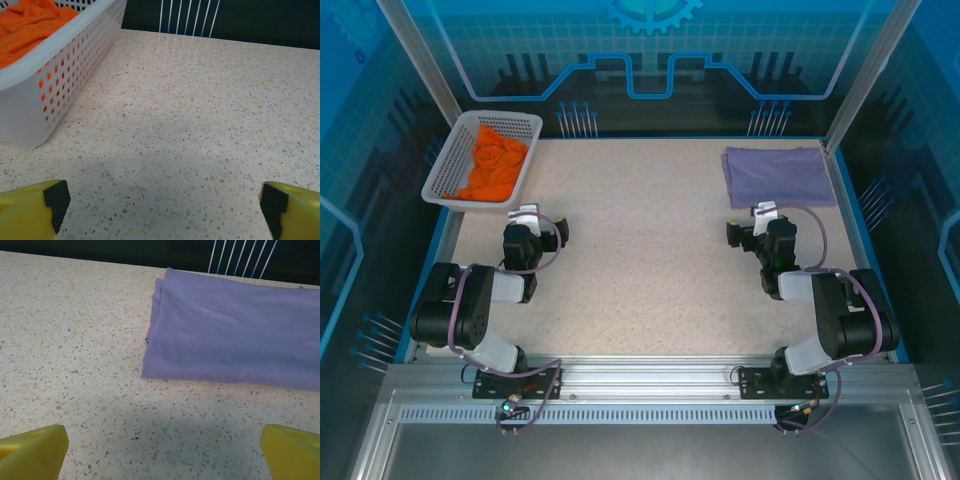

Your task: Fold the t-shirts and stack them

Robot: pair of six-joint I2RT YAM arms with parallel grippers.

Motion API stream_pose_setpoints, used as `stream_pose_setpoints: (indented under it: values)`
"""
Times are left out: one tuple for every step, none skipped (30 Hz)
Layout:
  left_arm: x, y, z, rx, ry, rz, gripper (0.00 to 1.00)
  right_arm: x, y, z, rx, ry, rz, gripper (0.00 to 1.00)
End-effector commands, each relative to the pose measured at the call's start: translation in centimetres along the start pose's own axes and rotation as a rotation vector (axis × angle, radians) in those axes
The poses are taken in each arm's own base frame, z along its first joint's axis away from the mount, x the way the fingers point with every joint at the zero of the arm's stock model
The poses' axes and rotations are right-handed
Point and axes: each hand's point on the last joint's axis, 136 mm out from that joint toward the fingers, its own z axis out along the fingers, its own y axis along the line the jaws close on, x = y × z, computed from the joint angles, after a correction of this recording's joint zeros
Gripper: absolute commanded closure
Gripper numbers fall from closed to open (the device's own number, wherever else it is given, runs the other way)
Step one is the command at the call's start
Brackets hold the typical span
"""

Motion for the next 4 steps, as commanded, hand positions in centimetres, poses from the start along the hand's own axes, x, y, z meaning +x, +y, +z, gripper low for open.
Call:
stream_pose_setpoints:
  values:
    - [-0.29, -0.11, -0.13, 0.0, -0.009, 0.028, 0.01, 0.08, 0.0, 0.09, -0.019, 0.003, 0.016, 0.0]
    - [-0.29, -0.09, -0.12, -0.001, -0.009, 0.028, 0.01, 0.09, 0.02, 0.08, -0.018, 0.002, 0.014, 0.0]
    - [-0.28, -0.09, -0.12, -0.001, -0.009, 0.028, 0.01, 0.11, 0.09, 0.09, -0.018, 0.002, 0.011, 0.0]
    - [-0.28, -0.05, -0.13, -0.002, -0.009, 0.028, 0.01, 0.07, 0.04, 0.1, -0.016, 0.002, 0.01, 0.0]
